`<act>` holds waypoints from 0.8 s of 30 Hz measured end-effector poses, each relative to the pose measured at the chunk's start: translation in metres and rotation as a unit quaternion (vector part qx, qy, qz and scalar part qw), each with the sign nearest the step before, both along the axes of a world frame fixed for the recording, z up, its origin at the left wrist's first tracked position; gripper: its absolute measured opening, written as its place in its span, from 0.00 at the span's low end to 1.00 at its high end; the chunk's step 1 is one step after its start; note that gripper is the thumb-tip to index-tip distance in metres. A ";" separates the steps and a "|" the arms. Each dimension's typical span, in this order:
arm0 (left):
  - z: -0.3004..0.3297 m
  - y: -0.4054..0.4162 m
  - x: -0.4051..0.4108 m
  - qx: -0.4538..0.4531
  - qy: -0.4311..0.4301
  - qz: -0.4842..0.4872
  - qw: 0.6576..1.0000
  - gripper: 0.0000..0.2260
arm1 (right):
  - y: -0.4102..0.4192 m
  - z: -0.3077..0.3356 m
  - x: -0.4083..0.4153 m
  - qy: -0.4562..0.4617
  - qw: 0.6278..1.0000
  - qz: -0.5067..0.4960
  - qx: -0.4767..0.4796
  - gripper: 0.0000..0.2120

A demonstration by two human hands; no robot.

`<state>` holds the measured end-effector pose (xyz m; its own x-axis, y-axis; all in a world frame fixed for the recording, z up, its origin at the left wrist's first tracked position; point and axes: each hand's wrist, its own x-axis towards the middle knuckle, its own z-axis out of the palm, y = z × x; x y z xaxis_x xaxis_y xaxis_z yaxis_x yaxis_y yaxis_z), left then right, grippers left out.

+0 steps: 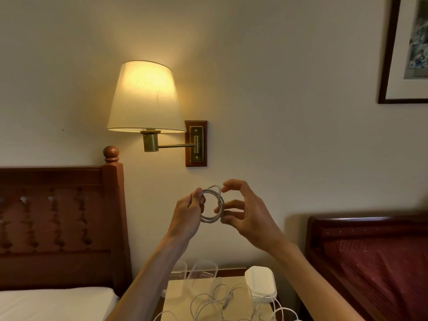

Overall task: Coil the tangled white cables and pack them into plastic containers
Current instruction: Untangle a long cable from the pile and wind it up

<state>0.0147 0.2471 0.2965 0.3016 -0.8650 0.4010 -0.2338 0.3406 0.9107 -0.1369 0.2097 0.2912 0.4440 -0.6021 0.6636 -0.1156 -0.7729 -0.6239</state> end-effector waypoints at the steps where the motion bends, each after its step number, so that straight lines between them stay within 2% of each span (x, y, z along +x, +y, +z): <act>1: 0.001 0.001 0.000 0.004 0.008 -0.001 1.000 0.19 | 0.000 0.001 -0.001 0.008 1.000 -0.012 -0.006 0.30; 3: 0.002 0.003 -0.001 0.008 0.023 -0.008 1.000 0.18 | -0.001 -0.001 0.000 0.012 0.999 -0.044 -0.017 0.31; 6: 0.005 0.005 0.001 -0.012 0.039 -0.026 0.999 0.18 | -0.004 -0.011 -0.001 0.025 0.998 -0.057 0.001 0.26; 10: -0.004 0.004 0.000 -0.026 0.015 -0.012 0.999 0.19 | -0.005 -0.011 -0.009 0.071 0.995 -0.016 0.071 0.17; 13: -0.006 0.001 0.000 -0.020 -0.016 -0.014 1.000 0.19 | 0.003 -0.003 -0.003 0.020 0.986 0.029 0.161 0.06; 17: -0.008 0.003 0.005 -0.008 -0.031 -0.063 0.997 0.20 | 0.004 -0.004 0.003 -0.030 0.980 -0.008 0.199 0.13; 21: -0.015 0.002 0.036 -0.039 -0.135 -0.103 0.985 0.09 | 0.000 0.001 -0.008 -0.065 0.971 -0.017 0.229 0.13; 24: -0.022 0.001 0.054 -0.067 -0.228 -0.088 0.967 0.09 | -0.002 0.009 -0.016 -0.051 0.971 -0.024 0.232 0.14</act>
<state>0.0688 0.2486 0.2746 -0.0795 -0.8177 0.5702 -0.5284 0.5195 0.6714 -0.1526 0.2079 0.3001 0.3550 -0.8652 0.3542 -0.0639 -0.4004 -0.9141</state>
